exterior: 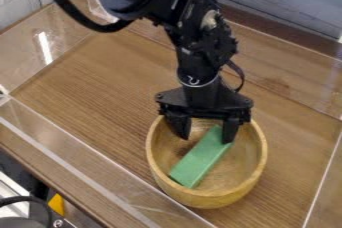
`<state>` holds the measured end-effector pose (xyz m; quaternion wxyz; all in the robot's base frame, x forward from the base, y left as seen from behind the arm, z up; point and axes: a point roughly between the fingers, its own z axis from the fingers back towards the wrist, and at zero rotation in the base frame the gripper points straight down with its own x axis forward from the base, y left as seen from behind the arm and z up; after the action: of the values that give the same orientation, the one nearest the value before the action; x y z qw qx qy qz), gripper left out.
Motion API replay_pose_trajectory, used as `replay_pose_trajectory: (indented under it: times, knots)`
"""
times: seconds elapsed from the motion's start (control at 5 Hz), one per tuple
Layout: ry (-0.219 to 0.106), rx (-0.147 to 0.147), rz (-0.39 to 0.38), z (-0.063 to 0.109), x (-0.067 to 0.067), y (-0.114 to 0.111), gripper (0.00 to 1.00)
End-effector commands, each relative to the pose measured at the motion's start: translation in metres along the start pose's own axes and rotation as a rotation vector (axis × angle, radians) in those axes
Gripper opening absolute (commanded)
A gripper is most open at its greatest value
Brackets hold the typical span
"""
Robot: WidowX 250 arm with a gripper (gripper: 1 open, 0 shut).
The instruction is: Put the green block in the brown bowl
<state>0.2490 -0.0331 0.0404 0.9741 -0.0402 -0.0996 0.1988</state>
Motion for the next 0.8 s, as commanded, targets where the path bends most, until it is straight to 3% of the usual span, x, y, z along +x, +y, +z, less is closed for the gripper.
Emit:
replay_pose_trajectory:
  times: [0.0, 0.2, 0.6]
  knots:
    - [0.001, 0.014, 0.050, -0.003, -0.004, 0.014, 1.00]
    - [0.001, 0.022, 0.088, -0.004, -0.012, 0.023, 0.00]
    - [0.010, 0.010, 0.051, -0.007, -0.021, 0.010, 0.00]
